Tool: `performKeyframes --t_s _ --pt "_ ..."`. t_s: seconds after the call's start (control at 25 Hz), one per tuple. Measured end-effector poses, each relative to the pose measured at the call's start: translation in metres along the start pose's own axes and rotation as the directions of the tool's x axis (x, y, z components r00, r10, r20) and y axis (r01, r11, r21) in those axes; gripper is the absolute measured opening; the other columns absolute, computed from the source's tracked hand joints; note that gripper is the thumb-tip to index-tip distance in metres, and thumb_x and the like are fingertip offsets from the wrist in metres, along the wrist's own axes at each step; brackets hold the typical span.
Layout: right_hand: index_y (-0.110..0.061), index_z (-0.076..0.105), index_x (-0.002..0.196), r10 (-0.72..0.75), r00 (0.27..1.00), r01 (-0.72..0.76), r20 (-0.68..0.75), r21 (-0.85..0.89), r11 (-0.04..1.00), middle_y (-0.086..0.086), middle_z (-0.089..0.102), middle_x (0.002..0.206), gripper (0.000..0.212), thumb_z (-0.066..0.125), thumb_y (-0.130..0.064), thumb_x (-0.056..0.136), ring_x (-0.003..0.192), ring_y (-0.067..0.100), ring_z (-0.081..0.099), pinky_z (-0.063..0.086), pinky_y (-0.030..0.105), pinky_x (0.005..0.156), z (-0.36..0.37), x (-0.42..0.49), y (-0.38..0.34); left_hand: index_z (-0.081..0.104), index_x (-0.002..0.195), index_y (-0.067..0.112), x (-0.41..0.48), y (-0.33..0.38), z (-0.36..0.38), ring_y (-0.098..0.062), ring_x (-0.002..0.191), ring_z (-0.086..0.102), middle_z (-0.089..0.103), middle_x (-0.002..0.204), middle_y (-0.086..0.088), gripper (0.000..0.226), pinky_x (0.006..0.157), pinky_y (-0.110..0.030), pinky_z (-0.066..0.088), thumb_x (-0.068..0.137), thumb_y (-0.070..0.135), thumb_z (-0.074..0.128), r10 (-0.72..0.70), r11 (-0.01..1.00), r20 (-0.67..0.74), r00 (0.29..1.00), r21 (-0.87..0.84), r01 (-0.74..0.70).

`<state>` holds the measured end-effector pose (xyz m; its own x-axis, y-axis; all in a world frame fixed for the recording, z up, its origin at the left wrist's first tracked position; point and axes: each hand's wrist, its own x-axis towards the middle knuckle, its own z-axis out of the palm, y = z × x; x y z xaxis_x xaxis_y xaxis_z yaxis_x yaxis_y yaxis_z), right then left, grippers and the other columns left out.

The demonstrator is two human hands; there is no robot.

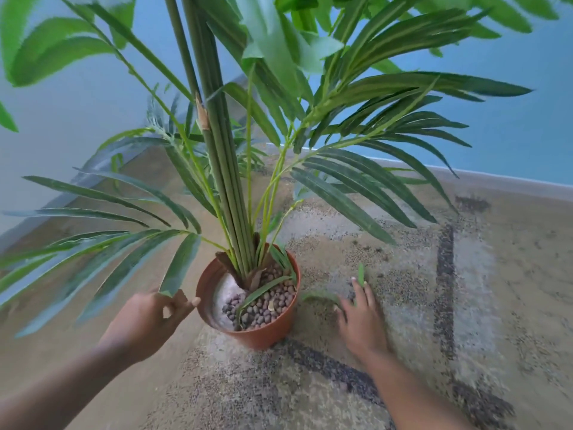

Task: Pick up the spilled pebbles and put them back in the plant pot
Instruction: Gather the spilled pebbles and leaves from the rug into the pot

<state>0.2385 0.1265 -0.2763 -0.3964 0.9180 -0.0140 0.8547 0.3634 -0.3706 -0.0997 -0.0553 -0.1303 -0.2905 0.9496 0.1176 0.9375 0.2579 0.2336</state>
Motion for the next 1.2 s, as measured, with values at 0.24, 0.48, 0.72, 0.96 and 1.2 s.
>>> performKeyframes --t_s 0.24,0.48,0.72,0.96,1.2 --pt "0.002 0.066 0.115 -0.061 0.989 0.079 -0.135 0.135 0.988 0.018 0.062 0.123 0.038 0.070 0.008 0.078 0.120 0.035 0.052 0.041 0.035 0.100 0.012 0.006 0.006 0.055 0.061 0.027 -0.003 0.019 -0.012 -0.005 0.055 0.060 0.061 0.070 0.008 0.040 0.053 -0.026 0.051 0.084 0.059 0.048 -0.072 0.997 -0.019 0.997 -0.035 0.072" --pt "-0.011 0.071 0.101 -0.125 0.987 0.134 -0.105 0.083 0.988 -0.002 0.064 0.095 0.026 0.078 -0.009 0.077 0.082 0.013 0.058 0.047 0.017 0.063 0.017 0.004 0.011 0.054 0.060 0.033 0.000 0.027 -0.012 -0.010 0.063 0.061 0.062 0.072 0.007 0.041 0.058 -0.035 0.053 0.081 0.066 0.043 -0.060 0.993 -0.013 0.998 -0.106 0.059" --pt "-0.012 0.072 0.089 -0.277 0.961 0.276 0.020 -0.175 0.945 -0.002 0.062 0.080 0.016 0.074 -0.024 0.080 0.057 0.010 0.050 0.037 0.017 0.035 0.023 0.003 0.025 0.054 0.063 0.042 0.001 0.039 -0.012 -0.004 0.060 0.059 0.061 0.067 0.014 0.037 0.055 -0.032 0.053 0.087 0.066 0.039 0.048 0.992 -0.008 0.999 -0.120 -0.048" --pt "-0.005 0.055 0.060 0.282 0.959 -0.226 -0.041 0.494 0.840 0.002 0.052 0.052 0.043 0.052 -0.025 0.098 0.033 0.011 0.037 0.032 0.022 0.032 -0.034 0.021 -0.009 0.065 0.068 0.027 0.005 0.043 -0.010 -0.005 0.061 0.059 0.062 0.069 0.010 0.055 0.053 -0.031 0.053 0.086 0.070 0.034 0.072 0.995 -0.011 0.997 -0.074 -0.072" --pt "0.000 0.057 0.070 0.226 0.973 -0.136 0.045 0.902 0.409 0.006 0.054 0.056 0.043 0.054 -0.036 0.095 0.043 0.017 0.040 0.031 0.022 0.038 -0.119 0.025 -0.120 0.060 0.069 0.030 0.012 0.060 -0.011 -0.004 0.053 0.059 0.062 0.065 0.015 0.053 0.045 -0.022 0.047 0.088 0.070 0.031 0.178 0.979 -0.077 0.981 -0.084 -0.185"
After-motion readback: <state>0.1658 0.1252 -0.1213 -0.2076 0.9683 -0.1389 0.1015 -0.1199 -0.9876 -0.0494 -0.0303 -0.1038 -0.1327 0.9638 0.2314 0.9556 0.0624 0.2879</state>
